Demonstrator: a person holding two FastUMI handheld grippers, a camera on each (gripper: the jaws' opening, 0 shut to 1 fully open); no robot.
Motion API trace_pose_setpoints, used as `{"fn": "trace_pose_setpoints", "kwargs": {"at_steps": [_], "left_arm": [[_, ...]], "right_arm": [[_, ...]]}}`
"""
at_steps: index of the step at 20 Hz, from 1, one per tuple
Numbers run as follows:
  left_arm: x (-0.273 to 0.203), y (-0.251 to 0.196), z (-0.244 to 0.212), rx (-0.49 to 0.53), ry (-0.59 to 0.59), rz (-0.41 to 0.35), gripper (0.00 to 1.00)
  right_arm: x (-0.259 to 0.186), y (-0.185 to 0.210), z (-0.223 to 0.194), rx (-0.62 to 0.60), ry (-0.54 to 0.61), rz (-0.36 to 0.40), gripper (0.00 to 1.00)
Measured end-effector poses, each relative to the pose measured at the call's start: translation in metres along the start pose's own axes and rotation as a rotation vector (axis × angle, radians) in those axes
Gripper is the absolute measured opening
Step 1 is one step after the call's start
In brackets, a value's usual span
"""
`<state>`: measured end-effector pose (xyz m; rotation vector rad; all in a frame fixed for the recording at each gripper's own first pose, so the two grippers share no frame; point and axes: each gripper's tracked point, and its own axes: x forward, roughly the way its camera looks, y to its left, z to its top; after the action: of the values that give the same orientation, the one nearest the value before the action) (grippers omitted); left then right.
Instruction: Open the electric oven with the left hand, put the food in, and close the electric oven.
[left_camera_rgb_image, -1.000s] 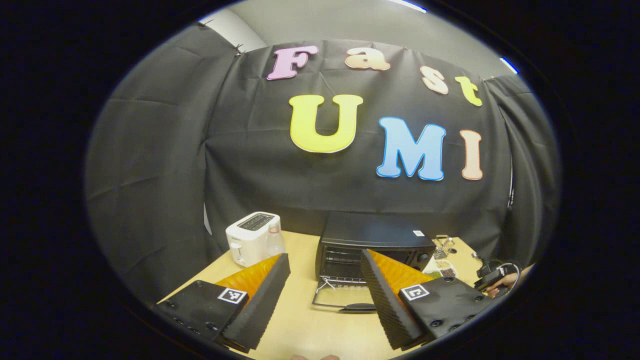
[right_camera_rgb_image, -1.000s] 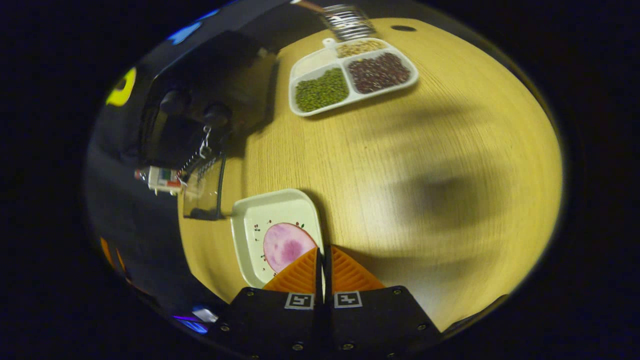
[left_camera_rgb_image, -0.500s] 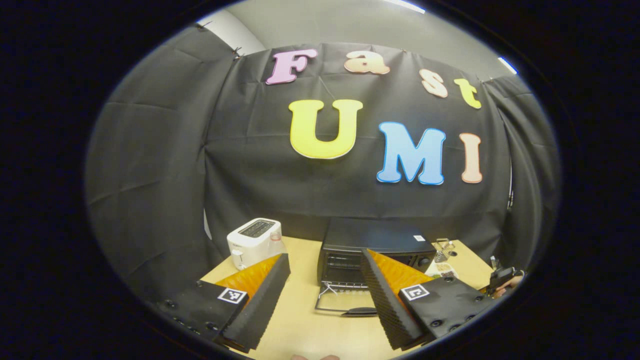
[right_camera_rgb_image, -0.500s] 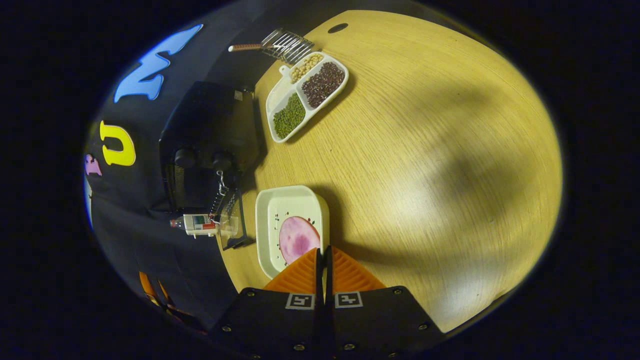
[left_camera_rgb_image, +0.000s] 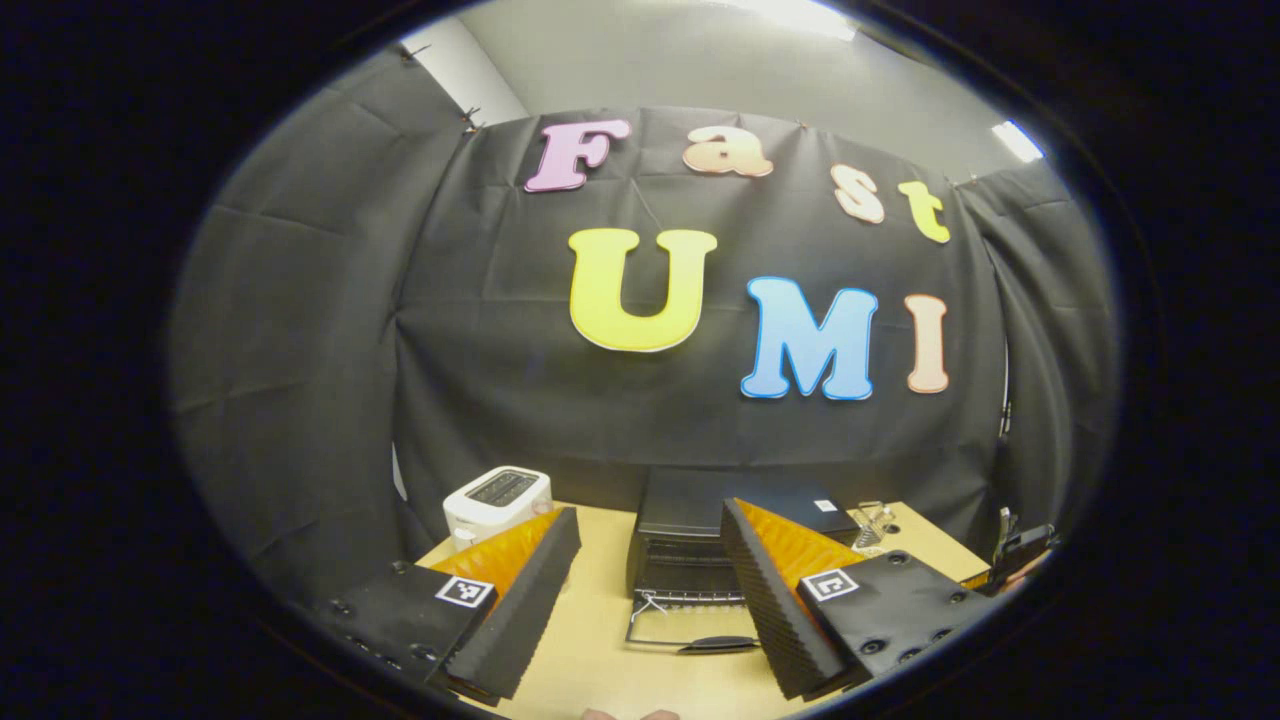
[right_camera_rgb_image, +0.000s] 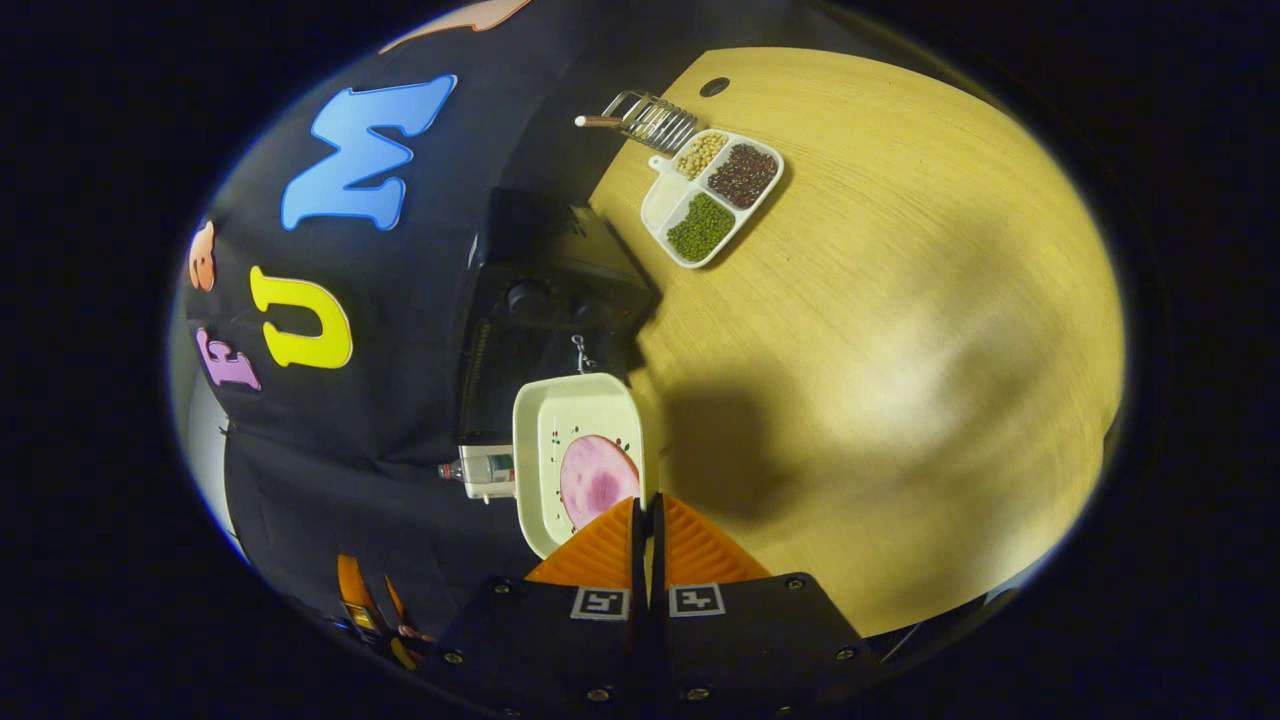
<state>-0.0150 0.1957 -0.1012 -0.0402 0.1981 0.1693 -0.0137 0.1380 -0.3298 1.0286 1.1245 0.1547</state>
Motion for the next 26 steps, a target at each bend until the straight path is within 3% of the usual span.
{"fn": "trace_pose_setpoints", "kwargs": {"at_steps": [1,2,4,5,6,9,10,11,12,19,20,21,22,26], "left_arm": [[0.000,0.004,0.003,-0.003,-0.007,-0.002,0.96],[0.000,0.009,0.005,-0.004,-0.012,-0.002,1.00],[0.000,0.018,0.009,-0.002,-0.020,-0.001,0.96],[-0.001,0.024,0.010,-0.001,-0.021,0.000,1.00],[-0.002,0.030,0.009,-0.001,-0.023,0.002,0.96],[-0.006,0.050,0.009,-0.003,-0.024,0.021,1.00],[-0.007,0.058,0.009,-0.005,-0.025,0.031,0.96],[-0.008,0.068,0.010,-0.009,-0.024,0.042,1.00],[-0.011,0.077,0.009,-0.013,-0.022,0.054,0.96],[-0.024,0.129,0.008,-0.011,-0.007,0.134,1.00],[-0.025,0.135,0.005,-0.012,-0.002,0.144,0.96],[-0.027,0.140,0.003,-0.013,0.003,0.153,1.00],[-0.028,0.146,0.000,-0.015,0.009,0.162,0.96],[-0.033,0.165,-0.006,-0.025,0.025,0.195,0.96]], "right_arm": [[0.006,0.009,-0.004,0.027,-0.020,-0.009,0.00],[0.015,0.017,-0.006,0.047,-0.038,-0.018,0.00],[0.032,0.037,-0.009,0.061,-0.076,-0.027,0.00],[0.042,0.046,-0.010,0.068,-0.093,-0.031,0.01],[0.053,0.053,-0.010,0.082,-0.105,-0.041,0.00],[0.091,0.069,-0.009,0.120,-0.148,-0.079,0.00],[0.103,0.072,-0.005,0.151,-0.180,-0.085,0.01],[0.118,0.077,-0.003,0.191,-0.209,-0.085,0.00],[0.131,0.081,0.001,0.230,-0.232,-0.082,0.00],[0.203,0.106,0.033,0.449,-0.414,-0.112,0.00],[0.211,0.110,0.039,0.467,-0.436,-0.113,0.00],[0.219,0.115,0.042,0.485,-0.449,-0.114,0.01],[0.227,0.120,0.043,0.497,-0.459,-0.114,0.00],[0.252,0.129,0.052,0.480,-0.522,-0.106,0.00]]}}
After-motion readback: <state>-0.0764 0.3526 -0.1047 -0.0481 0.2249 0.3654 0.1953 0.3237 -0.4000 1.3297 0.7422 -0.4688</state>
